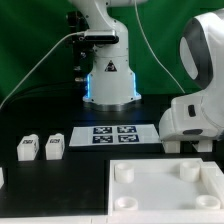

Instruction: Assemble one leg

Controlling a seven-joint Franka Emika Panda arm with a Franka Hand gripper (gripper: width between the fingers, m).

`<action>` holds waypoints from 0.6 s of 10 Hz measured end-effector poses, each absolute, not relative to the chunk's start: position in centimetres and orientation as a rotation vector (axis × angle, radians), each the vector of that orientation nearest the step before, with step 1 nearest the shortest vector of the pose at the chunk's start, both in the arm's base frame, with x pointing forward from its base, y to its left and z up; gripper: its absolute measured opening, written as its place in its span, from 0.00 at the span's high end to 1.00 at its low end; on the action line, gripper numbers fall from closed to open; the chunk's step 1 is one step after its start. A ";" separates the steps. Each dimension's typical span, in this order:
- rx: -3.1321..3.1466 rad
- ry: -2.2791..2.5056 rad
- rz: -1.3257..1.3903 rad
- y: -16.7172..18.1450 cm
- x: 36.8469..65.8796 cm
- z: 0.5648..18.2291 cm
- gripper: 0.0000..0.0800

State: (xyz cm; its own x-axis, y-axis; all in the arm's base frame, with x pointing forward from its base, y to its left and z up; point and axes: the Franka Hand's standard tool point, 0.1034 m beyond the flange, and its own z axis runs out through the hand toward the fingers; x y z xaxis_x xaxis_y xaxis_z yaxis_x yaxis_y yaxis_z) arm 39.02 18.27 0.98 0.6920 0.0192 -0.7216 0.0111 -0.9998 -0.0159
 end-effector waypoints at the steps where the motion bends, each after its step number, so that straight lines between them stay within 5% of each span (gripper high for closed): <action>1: -2.880 -0.026 1.228 18.3 39.0 1.0 0.64; 2: -2.870 -0.068 1.224 18.0 39.5 1.4 0.64; 6: -2.933 -0.135 0.864 14.0 46.9 11.7 0.64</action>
Offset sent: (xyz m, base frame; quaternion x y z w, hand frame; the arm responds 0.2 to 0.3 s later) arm 0.0667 -0.0503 0.1000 -0.0093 0.0038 -0.0910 0.9958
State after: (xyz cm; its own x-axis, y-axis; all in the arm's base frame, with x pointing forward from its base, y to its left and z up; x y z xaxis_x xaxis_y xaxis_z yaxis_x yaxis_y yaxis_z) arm 46.87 14.05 11.70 0.8370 0.1072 -0.5366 0.0614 -0.9928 -0.1026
